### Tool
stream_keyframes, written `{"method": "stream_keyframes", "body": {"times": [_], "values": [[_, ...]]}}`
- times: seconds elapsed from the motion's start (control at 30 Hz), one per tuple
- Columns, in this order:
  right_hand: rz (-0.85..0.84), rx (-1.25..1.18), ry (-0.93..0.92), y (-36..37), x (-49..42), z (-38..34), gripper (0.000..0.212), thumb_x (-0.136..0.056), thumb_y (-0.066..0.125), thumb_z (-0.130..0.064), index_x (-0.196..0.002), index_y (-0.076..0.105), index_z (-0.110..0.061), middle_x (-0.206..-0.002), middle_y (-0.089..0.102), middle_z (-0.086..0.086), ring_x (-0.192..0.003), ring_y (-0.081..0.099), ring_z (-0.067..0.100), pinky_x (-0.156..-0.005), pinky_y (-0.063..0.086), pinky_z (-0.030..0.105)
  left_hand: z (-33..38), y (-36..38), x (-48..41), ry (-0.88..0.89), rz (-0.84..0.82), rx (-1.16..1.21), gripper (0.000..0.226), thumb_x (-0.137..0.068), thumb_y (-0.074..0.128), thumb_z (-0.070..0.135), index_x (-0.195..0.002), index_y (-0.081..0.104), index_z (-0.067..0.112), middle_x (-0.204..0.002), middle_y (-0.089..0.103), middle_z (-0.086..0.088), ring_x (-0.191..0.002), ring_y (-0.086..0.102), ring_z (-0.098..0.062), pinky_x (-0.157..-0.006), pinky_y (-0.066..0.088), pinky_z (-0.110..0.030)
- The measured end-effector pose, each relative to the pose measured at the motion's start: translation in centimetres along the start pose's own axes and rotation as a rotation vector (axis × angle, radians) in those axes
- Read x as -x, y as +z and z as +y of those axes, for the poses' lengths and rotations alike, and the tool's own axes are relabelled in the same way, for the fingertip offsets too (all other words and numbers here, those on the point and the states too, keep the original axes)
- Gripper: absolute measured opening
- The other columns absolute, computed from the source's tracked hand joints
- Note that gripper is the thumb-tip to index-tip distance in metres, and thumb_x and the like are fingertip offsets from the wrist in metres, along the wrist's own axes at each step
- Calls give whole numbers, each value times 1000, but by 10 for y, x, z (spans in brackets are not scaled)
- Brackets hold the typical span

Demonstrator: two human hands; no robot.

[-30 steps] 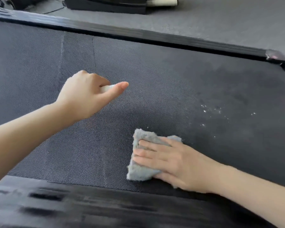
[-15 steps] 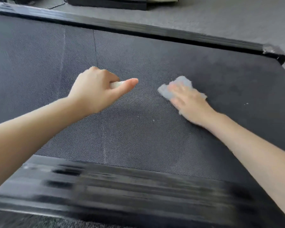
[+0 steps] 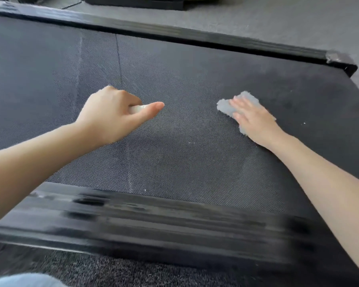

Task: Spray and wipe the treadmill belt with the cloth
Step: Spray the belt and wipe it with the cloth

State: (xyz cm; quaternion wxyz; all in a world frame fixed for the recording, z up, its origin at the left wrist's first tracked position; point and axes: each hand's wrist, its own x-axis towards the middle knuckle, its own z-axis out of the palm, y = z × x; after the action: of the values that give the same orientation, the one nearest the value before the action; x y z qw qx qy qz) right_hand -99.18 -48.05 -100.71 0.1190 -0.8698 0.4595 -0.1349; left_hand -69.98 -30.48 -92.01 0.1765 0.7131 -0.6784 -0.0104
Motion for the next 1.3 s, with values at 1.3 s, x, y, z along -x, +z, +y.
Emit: {"method": "stream_keyframes", "body": {"times": [1.3], "values": [[-226,-80,-686,15,88,-75,44,-99,39,-32,-142,42,-22,-152,34,-7,-145,16,7,-119,12,36,11,4,1,62,0,35,77,-77,24,81,-51,29,9,-42,32,-4,-43,36,-24,-50,30,-32]]}}
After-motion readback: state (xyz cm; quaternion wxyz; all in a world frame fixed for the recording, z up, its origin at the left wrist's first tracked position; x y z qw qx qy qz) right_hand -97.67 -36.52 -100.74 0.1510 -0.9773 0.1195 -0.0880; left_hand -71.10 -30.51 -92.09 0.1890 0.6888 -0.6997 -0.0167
